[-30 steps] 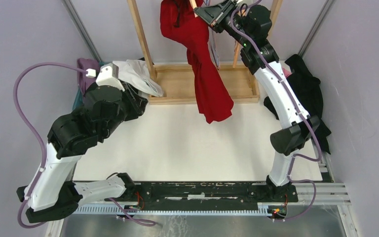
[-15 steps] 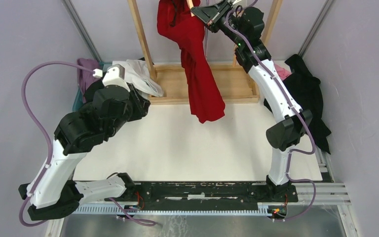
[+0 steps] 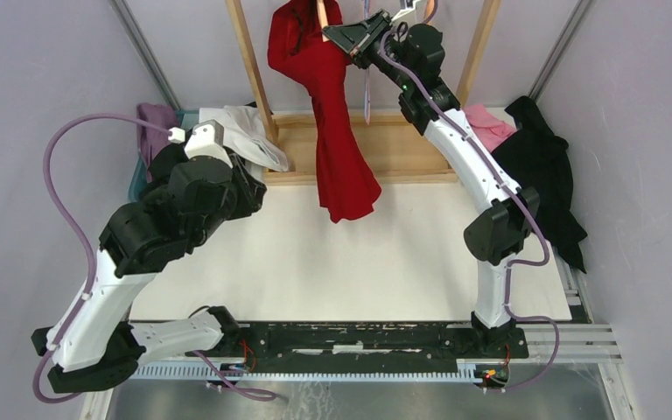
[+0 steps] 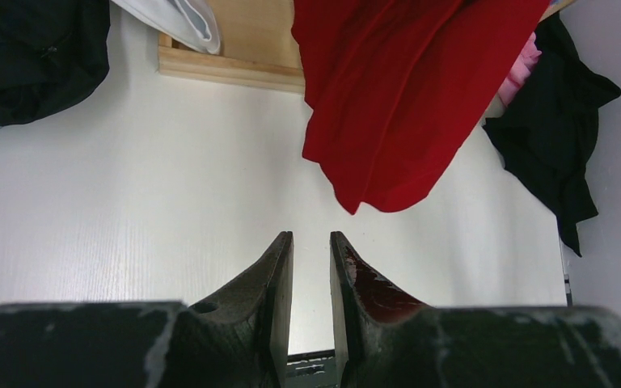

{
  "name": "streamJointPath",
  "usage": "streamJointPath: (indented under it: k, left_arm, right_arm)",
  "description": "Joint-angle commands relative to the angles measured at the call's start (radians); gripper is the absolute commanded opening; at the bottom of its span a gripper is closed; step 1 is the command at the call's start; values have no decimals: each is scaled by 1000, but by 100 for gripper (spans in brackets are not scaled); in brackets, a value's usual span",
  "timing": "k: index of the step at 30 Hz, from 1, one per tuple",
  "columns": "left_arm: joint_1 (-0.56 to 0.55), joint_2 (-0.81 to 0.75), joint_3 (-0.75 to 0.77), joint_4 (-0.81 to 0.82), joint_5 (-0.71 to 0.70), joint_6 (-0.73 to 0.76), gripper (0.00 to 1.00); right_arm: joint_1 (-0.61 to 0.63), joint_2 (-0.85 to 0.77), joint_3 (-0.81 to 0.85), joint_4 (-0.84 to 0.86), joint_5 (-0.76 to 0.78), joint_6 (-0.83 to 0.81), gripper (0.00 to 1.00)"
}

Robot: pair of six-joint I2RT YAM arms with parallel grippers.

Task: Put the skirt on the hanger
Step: Place the hanger on the clothesline.

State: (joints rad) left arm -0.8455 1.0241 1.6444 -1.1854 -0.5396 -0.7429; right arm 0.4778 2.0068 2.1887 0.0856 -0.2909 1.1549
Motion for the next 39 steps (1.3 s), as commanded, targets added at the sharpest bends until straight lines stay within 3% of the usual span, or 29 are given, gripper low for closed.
streamJointPath:
  k: [1, 3, 7, 11, 26, 35, 39]
  left_arm:
    - [4, -25, -9, 35, -5, -19, 30]
    - [3, -33, -25, 44, -5, -19, 30]
    - [3, -37, -52, 57, 10, -20, 30]
    - [3, -47, -80, 75, 21, -21, 30]
    - [4, -50, -106, 94, 35, -27, 30]
    - [3, -43, -123, 115, 34, -20, 31]
    - [3, -41, -127, 121, 0, -8, 37]
  right_arm:
    - [24, -24, -29, 131, -3, -18, 1]
    - [26, -36, -60, 145, -17, -18, 7]
    - [28, -73, -89, 128, -52, -48, 29]
    - [27, -123, -97, 73, -80, -90, 40]
    - [27, -401, -321, -12, -138, -189, 59]
    - [26, -560, -316, -288, -50, -396, 68]
    - [23, -660, -344, -380, 18, -482, 69]
